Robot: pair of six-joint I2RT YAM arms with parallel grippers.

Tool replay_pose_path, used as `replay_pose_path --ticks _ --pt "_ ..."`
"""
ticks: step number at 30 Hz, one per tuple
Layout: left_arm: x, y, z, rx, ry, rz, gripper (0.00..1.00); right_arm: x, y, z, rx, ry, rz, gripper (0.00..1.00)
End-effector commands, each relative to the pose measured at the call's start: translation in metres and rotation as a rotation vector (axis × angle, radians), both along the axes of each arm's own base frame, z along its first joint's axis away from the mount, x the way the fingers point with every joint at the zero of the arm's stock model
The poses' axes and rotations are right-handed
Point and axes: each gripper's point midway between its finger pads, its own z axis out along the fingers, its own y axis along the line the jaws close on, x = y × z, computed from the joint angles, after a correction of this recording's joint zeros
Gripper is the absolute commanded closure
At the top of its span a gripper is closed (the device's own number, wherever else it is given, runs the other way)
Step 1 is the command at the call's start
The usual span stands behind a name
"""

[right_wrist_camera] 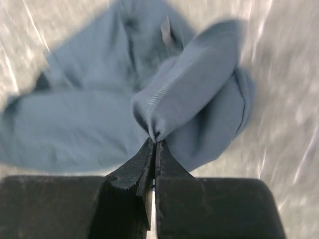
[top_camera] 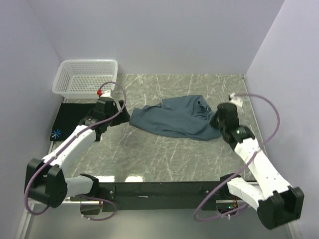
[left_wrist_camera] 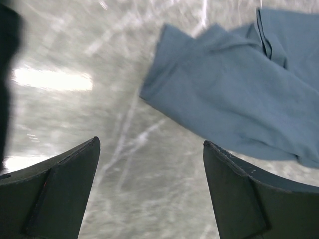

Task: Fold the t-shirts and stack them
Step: Flatten the tshirt out

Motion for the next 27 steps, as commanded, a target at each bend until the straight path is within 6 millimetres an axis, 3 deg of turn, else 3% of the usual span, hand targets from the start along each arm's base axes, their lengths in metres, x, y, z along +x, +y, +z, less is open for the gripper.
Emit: replay_pose_path --ticks 1,2,3,5,6,8,9,10,12,13,15,16,21,24,25,27 --pt "0.012 -0.03 0.006 -0.153 0.013 -0.043 0.1 -0.03 0.01 -0.012 0.16 -0.047 -0.01 1.0" --pt "0.013 -0.033 0.003 -0.158 0.027 -0.048 0.1 -0.038 0.011 -0.019 0.203 -0.042 -0.022 1.0" --pt "0.016 -0.036 -0.007 -0.156 0.055 -0.05 0.1 -0.052 0.009 -0.042 0.21 0.009 -0.041 1.0" --pt "0.024 -0.041 -0.006 -0.148 0.062 -0.056 0.09 -0.068 0.012 -0.046 0.294 -0.011 -0.056 0.96" --pt "0.028 -0.043 -0.016 -0.129 0.089 -0.058 0.09 -0.079 0.013 -0.057 0.319 -0.002 -0.052 0.93" --pt "0.041 -0.048 -0.01 -0.11 0.08 -0.064 0.09 -0.089 0.016 -0.066 0.366 0.015 -0.058 0.81" --pt "0.045 -0.052 -0.019 -0.093 0.103 -0.077 0.09 -0.098 0.017 -0.074 0.38 0.043 -0.054 0.76" --pt "0.053 -0.058 -0.011 -0.094 0.089 -0.09 0.09 -0.102 0.017 -0.076 0.389 0.053 -0.063 0.66" --pt "0.066 -0.059 -0.022 -0.036 0.099 -0.074 0.09 -0.108 0.015 -0.075 0.39 0.052 -0.063 0.54" --pt "0.075 -0.067 -0.014 -0.031 0.073 -0.088 0.08 -0.108 0.016 -0.072 0.392 0.041 -0.052 0.46" --pt "0.089 -0.074 -0.025 0.038 0.07 -0.124 0.08 -0.106 0.021 -0.064 0.41 0.011 -0.024 0.4" --pt "0.099 -0.088 -0.014 0.056 0.03 -0.157 0.08 -0.106 0.022 -0.063 0.406 0.008 -0.006 0.38" --pt "0.138 -0.129 -0.019 0.198 -0.035 -0.362 0.13 -0.104 0.031 -0.064 0.41 0.023 0.045 0.38" --pt "0.148 -0.143 -0.035 0.24 -0.032 -0.454 0.21 -0.104 0.036 -0.063 0.417 0.02 0.078 0.38" --pt "0.155 -0.15 -0.027 0.23 -0.057 -0.476 0.22 -0.103 0.036 -0.063 0.411 0.018 0.083 0.38" --pt "0.165 -0.155 -0.033 0.244 -0.07 -0.497 0.27 -0.104 0.041 -0.063 0.426 0.019 0.109 0.38"
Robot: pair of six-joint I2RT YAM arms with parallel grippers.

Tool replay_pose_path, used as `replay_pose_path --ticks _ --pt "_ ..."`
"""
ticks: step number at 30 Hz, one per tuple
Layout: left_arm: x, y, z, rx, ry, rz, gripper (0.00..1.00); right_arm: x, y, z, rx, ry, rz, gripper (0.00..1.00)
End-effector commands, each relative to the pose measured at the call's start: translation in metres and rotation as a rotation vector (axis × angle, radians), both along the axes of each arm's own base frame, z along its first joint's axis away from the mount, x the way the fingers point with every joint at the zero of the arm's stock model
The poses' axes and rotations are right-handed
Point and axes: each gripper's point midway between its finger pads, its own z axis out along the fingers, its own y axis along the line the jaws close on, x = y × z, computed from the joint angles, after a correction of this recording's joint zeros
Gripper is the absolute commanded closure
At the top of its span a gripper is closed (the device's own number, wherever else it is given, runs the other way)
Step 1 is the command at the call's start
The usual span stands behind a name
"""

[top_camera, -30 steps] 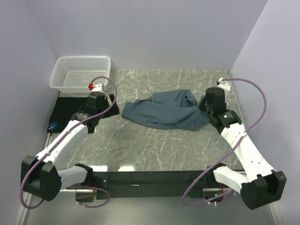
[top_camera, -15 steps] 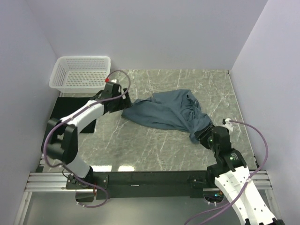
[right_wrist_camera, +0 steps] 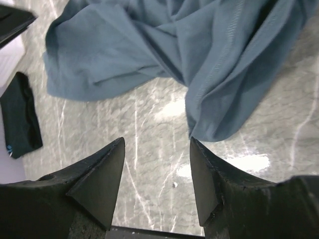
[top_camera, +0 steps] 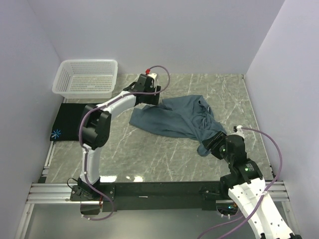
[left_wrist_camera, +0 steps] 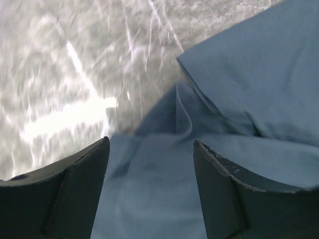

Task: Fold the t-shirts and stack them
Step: Flatten the tshirt out

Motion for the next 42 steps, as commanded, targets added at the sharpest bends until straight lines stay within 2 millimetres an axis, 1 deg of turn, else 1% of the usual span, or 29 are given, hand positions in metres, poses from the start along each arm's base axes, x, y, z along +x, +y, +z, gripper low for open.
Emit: replay_pose_path --ticks 1,3,6,8,10,11,14,15,18,19,20,22,23,24,25,28,29,30,31,32,33,34,35,36,38,39,41,42 --pt "0.023 -0.015 0.017 0.012 -0.097 -0.118 0.27 0.005 0.008 0.006 0.016 -0.043 0.047 0.38" --pt "0.03 -0.021 0.01 0.014 -0.099 -0.147 0.3 0.005 0.01 0.004 0.019 -0.033 0.056 0.39" --pt "0.03 -0.032 0.0 0.0 -0.084 -0.214 0.32 0.005 0.012 0.002 0.02 -0.022 0.067 0.39" --pt "0.026 -0.042 -0.004 -0.027 -0.07 -0.27 0.33 0.005 0.013 0.0 0.02 -0.015 0.069 0.39" --pt "0.02 -0.046 -0.012 -0.042 -0.046 -0.309 0.32 0.006 0.013 -0.001 0.021 -0.014 0.069 0.39" --pt "0.019 -0.05 -0.011 -0.061 -0.048 -0.324 0.32 0.005 0.013 -0.001 0.021 -0.012 0.072 0.39" --pt "0.016 -0.051 -0.018 -0.07 -0.034 -0.332 0.32 0.005 0.014 -0.003 0.022 -0.007 0.074 0.39" --pt "0.017 -0.049 -0.025 -0.057 -0.025 -0.319 0.33 0.006 0.014 -0.003 0.023 -0.008 0.075 0.39" --pt "0.019 -0.048 -0.035 -0.044 -0.013 -0.307 0.34 0.005 0.014 -0.003 0.023 -0.004 0.077 0.39" --pt "0.021 -0.048 -0.036 -0.044 -0.018 -0.305 0.4 0.005 0.014 -0.004 0.023 -0.004 0.077 0.39" --pt "0.021 -0.047 -0.041 -0.041 -0.016 -0.303 0.42 0.005 0.015 -0.004 0.024 -0.003 0.079 0.39" --pt "0.024 -0.048 -0.045 -0.039 -0.017 -0.301 0.45 0.005 0.015 -0.005 0.024 -0.002 0.079 0.39" --pt "0.024 -0.048 -0.05 -0.035 -0.008 -0.299 0.48 0.005 0.015 -0.004 0.026 -0.003 0.078 0.39" --pt "0.027 -0.049 -0.047 -0.033 -0.016 -0.299 0.5 0.005 0.014 -0.005 0.026 -0.001 0.077 0.39" --pt "0.027 -0.048 -0.048 -0.029 -0.015 -0.3 0.53 0.004 0.015 -0.005 0.025 0.0 0.078 0.39" --pt "0.028 -0.05 -0.034 -0.04 -0.046 -0.309 0.74 0.004 0.014 -0.003 0.026 -0.009 0.077 0.39" --pt "0.027 -0.052 -0.017 -0.059 -0.075 -0.316 0.83 0.004 0.014 -0.002 0.027 -0.013 0.077 0.39" --pt "0.023 -0.05 -0.014 -0.061 -0.076 -0.319 0.87 0.005 0.015 -0.002 0.029 -0.016 0.078 0.39" --pt "0.022 -0.05 -0.005 -0.069 -0.095 -0.324 0.95 0.005 0.015 -0.001 0.029 -0.016 0.078 0.39" --pt "0.02 -0.049 0.002 -0.069 -0.106 -0.325 0.98 0.005 0.014 -0.001 0.028 -0.017 0.078 0.39" --pt "0.014 -0.045 0.017 -0.074 -0.124 -0.326 0.99 0.005 0.015 -0.001 0.029 -0.018 0.083 0.39" --pt "0.01 -0.043 0.025 -0.075 -0.133 -0.322 0.99 0.005 0.015 -0.001 0.026 -0.016 0.082 0.39" --pt "0.005 -0.04 0.052 -0.092 -0.171 -0.319 0.99 0.006 0.015 0.0 0.026 -0.017 0.082 0.39" --pt "-0.003 -0.035 0.052 -0.09 -0.167 -0.314 0.99 0.006 0.015 0.0 0.025 -0.019 0.083 0.39" --pt "-0.016 -0.032 0.065 -0.123 -0.167 -0.297 0.99 0.007 0.015 0.002 0.023 -0.024 0.082 0.39" --pt "-0.031 -0.029 0.077 -0.145 -0.165 -0.302 0.99 0.008 0.015 0.003 0.022 -0.032 0.08 0.4" --pt "-0.052 -0.03 0.084 -0.181 -0.141 -0.305 0.98 0.01 0.014 0.006 0.022 -0.042 0.076 0.4" --pt "-0.07 -0.025 0.089 -0.193 -0.135 -0.31 0.99 0.011 0.015 0.008 0.023 -0.048 0.079 0.4"
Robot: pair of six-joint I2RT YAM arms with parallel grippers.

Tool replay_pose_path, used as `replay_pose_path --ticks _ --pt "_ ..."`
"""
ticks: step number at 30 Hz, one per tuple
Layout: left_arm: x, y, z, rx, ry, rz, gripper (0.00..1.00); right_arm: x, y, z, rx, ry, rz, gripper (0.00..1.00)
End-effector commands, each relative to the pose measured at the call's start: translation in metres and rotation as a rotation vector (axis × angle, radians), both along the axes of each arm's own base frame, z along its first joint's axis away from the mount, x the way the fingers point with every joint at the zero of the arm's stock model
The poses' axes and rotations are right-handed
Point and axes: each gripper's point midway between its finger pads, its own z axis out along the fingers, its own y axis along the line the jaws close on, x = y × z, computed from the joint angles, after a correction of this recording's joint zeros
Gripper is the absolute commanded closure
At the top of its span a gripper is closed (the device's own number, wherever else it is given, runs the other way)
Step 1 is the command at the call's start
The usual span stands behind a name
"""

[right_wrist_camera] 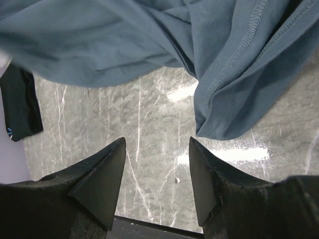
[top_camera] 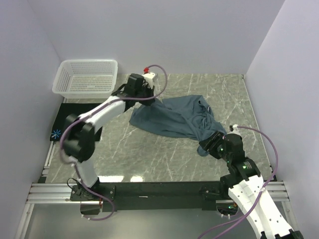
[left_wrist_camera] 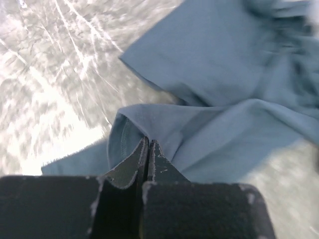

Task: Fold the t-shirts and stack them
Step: Flatten the tshirt out

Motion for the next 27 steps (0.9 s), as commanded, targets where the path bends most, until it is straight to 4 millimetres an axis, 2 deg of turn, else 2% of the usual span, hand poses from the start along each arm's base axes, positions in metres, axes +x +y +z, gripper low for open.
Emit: replay_pose_path --ticks 1,4,5,6,7,8,9,10,11,13,15,16,18,19,20,21,22,23,24,25,27 --pt "-0.045 -0.006 0.04 -0.098 -0.01 -0.033 0.99 0.012 0.0 0.018 -0.001 -0.072 -0.006 0.4" --pt "-0.095 0.004 0.036 -0.129 0.04 -0.038 0.97 0.014 0.0 0.02 -0.006 -0.08 -0.005 0.4" --pt "-0.112 0.008 0.047 -0.157 0.036 -0.034 0.97 0.015 0.0 0.021 -0.008 -0.082 -0.006 0.4" --pt "-0.132 0.014 0.025 -0.136 0.094 -0.037 0.97 0.016 0.0 0.022 -0.012 -0.086 -0.001 0.4" --pt "-0.152 0.012 0.019 -0.134 0.12 -0.056 0.97 0.016 -0.001 0.023 -0.016 -0.088 -0.003 0.4" --pt "-0.171 0.015 0.026 -0.171 0.136 -0.051 0.96 0.018 -0.003 0.025 -0.024 -0.091 -0.011 0.4" --pt "-0.195 0.022 -0.002 -0.151 0.21 -0.049 0.96 0.018 -0.003 0.026 -0.031 -0.097 -0.01 0.4" --pt "-0.215 0.022 -0.011 -0.161 0.257 -0.061 0.95 0.02 -0.005 0.028 -0.037 -0.101 -0.018 0.4" --pt "-0.242 0.033 -0.031 -0.181 0.358 -0.012 0.95 0.021 -0.007 0.03 -0.048 -0.106 -0.027 0.4" --pt "-0.267 0.048 -0.053 -0.184 0.468 0.063 0.96 0.022 -0.008 0.032 -0.053 -0.112 -0.027 0.4" --pt "-0.293 0.075 -0.078 -0.163 0.58 0.211 0.95 0.026 -0.013 0.035 -0.075 -0.125 -0.052 0.4" --pt "-0.298 0.081 -0.081 -0.167 0.599 0.273 0.96 0.028 -0.015 0.038 -0.079 -0.132 -0.059 0.4" --pt "-0.302 0.087 -0.071 -0.256 0.626 0.379 0.97 0.033 -0.016 0.04 -0.09 -0.137 -0.072 0.4" --pt "-0.301 0.09 -0.067 -0.279 0.622 0.416 0.96 0.036 -0.018 0.04 -0.098 -0.139 -0.083 0.4" --pt "-0.297 0.092 -0.054 -0.342 0.609 0.468 0.94 0.04 -0.019 0.042 -0.105 -0.136 -0.09 0.4" --pt "-0.292 0.106 -0.055 -0.327 0.571 0.553 0.93 0.044 -0.02 0.045 -0.111 -0.14 -0.104 0.39" --pt "-0.29 0.11 -0.049 -0.357 0.563 0.599 0.8 0.05 -0.022 0.049 -0.123 -0.14 -0.12 0.39" --pt "-0.283 0.117 -0.034 -0.402 0.505 0.637 0.7 0.054 -0.024 0.052 -0.128 -0.144 -0.131 0.39" --pt "-0.273 0.132 -0.029 -0.403 0.436 0.72 0.59 0.058 -0.024 0.054 -0.135 -0.144 -0.137 0.39" --pt "-0.271 0.139 -0.025 -0.414 0.419 0.761 0.34 0.065 -0.026 0.058 -0.153 -0.137 -0.151 0.38" --pt "-0.264 0.147 -0.007 -0.455 0.351 0.786 0.27 0.074 -0.029 0.063 -0.187 -0.132 -0.16 0.37"
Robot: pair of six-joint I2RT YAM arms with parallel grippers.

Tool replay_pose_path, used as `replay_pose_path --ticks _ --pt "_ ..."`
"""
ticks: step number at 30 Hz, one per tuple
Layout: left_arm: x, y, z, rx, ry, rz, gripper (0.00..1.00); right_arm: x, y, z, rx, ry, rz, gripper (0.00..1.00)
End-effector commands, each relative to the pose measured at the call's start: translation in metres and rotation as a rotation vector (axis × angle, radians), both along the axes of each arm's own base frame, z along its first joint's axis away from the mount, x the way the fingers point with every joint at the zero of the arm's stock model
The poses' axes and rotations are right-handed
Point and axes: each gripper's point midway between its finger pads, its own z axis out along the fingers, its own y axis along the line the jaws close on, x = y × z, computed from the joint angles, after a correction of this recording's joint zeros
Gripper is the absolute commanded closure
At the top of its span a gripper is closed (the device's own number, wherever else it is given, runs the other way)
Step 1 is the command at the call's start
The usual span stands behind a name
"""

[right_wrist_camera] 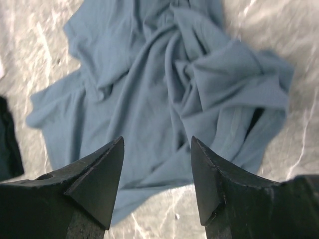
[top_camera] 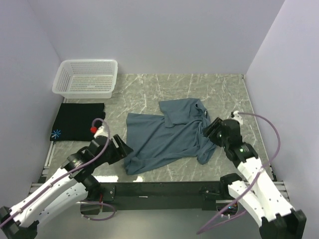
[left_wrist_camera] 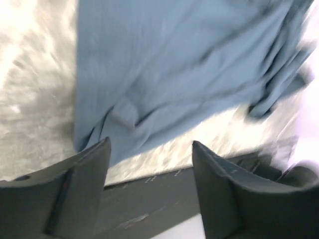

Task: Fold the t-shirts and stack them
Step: Flatten the tshirt out

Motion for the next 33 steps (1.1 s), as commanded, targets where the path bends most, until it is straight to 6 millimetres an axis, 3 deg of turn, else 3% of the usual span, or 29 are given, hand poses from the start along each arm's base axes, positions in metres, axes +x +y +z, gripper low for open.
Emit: replay_pose_path --ticks 1,6,11,13,18,24,25,28,29,32,33 --pt "0.026 0.028 0.032 0.004 -0.104 0.228 0.26 0.038 -0.01 0.04 -0.064 -0.094 -0.062 0.37" --pt "0.045 0.007 0.04 0.024 -0.149 0.163 0.22 0.076 -0.023 0.042 -0.219 -0.064 -0.055 0.37" --pt "0.087 -0.015 0.023 0.13 -0.162 0.119 0.16 0.124 -0.028 0.014 -0.415 0.067 0.08 0.35" --pt "0.112 -0.019 0.026 0.129 -0.194 0.124 0.16 0.143 -0.024 -0.003 -0.453 0.12 0.141 0.33" --pt "0.167 -0.021 0.0 0.191 -0.16 0.144 0.2 0.166 -0.021 -0.032 -0.525 0.184 0.232 0.24" --pt "0.202 -0.025 -0.035 0.265 -0.101 0.129 0.32 0.189 -0.029 -0.057 -0.573 0.249 0.226 0.24" --pt "0.204 -0.025 -0.049 0.287 -0.072 0.125 0.34 0.194 -0.031 -0.063 -0.581 0.263 0.223 0.26" --pt "0.217 -0.021 -0.06 0.295 -0.048 0.142 0.39 0.205 -0.041 -0.075 -0.549 0.277 0.208 0.35" --pt "0.221 -0.02 -0.07 0.303 -0.021 0.141 0.4 0.207 -0.045 -0.077 -0.527 0.284 0.193 0.5" --pt "0.234 -0.008 -0.085 0.322 0.024 0.171 0.44 0.216 -0.082 -0.073 -0.447 0.29 0.048 0.84" --pt "0.238 -0.001 -0.088 0.326 0.036 0.187 0.45 0.217 -0.096 -0.07 -0.419 0.289 -0.012 0.86"
